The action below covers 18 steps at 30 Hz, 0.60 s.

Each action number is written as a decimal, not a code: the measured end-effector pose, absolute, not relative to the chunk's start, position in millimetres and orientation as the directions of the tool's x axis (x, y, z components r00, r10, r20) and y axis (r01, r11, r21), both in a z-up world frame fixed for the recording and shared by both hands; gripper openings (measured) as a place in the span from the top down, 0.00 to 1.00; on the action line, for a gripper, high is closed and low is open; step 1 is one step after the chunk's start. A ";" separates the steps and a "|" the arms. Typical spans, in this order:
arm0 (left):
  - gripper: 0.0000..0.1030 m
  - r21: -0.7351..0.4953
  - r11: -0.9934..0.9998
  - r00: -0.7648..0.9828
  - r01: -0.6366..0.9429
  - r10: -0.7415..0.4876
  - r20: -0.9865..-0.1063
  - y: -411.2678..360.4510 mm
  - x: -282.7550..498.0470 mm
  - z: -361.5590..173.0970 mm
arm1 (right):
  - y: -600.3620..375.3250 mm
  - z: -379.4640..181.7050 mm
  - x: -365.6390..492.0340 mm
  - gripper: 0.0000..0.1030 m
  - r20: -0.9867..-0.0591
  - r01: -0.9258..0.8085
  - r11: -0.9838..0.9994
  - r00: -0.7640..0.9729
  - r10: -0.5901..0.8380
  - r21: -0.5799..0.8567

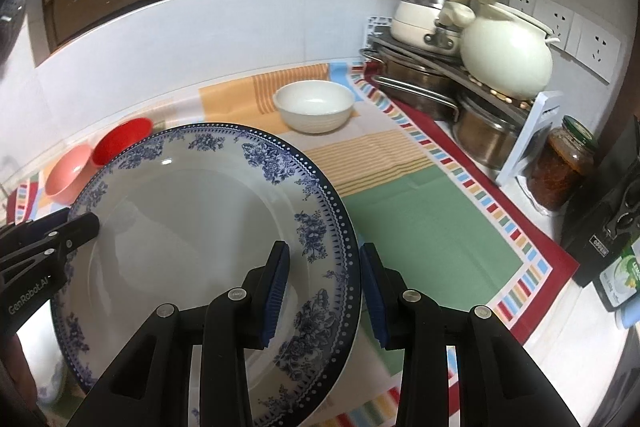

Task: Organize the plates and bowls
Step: 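Lift the plate with both grippers and carry it toward the sink, then carry the plate with both grippers over the blue-and-white plate stack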

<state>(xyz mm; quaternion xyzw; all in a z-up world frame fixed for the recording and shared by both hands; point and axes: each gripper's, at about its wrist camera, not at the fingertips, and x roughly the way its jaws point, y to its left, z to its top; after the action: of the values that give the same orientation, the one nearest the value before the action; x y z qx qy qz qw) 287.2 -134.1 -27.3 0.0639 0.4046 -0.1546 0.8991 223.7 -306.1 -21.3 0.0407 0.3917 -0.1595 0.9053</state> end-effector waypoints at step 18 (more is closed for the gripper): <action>0.67 -0.012 0.979 0.656 0.202 -0.144 -0.741 -22.0 260.2 -23.6 | -204.0 -15.9 219.7 0.64 -0.719 0.189 0.980 0.673 -0.176 -0.063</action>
<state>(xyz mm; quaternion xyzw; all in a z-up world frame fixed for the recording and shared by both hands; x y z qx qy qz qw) 260.2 -21.9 -23.6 0.0356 0.4037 -0.0950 0.9092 219.7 -204.0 -15.9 0.0082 0.3921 -0.0996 0.9145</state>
